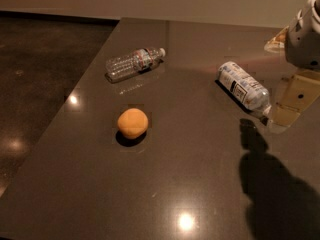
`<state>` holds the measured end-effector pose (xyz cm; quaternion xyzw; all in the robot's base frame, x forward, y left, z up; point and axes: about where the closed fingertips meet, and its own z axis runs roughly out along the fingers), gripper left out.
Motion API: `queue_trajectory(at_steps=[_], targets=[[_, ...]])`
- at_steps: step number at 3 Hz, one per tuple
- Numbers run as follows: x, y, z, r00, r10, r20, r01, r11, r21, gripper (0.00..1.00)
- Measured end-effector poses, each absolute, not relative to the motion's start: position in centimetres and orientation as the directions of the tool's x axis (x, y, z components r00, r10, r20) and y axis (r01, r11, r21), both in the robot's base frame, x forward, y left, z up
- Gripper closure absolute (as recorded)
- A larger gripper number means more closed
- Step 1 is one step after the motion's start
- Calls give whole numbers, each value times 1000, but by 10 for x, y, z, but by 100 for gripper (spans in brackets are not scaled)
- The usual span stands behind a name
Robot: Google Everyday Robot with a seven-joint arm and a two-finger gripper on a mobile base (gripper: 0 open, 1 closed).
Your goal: Pick orange
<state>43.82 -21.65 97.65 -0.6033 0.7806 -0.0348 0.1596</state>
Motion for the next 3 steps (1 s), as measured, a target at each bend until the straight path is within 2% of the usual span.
queue_trajectory(at_steps=[2,3], targets=[[446,-194,970,-201,-953,-226,-936,255,-242,0],[458,-163,952,-182,-953,-243,-947,236,-217,0]])
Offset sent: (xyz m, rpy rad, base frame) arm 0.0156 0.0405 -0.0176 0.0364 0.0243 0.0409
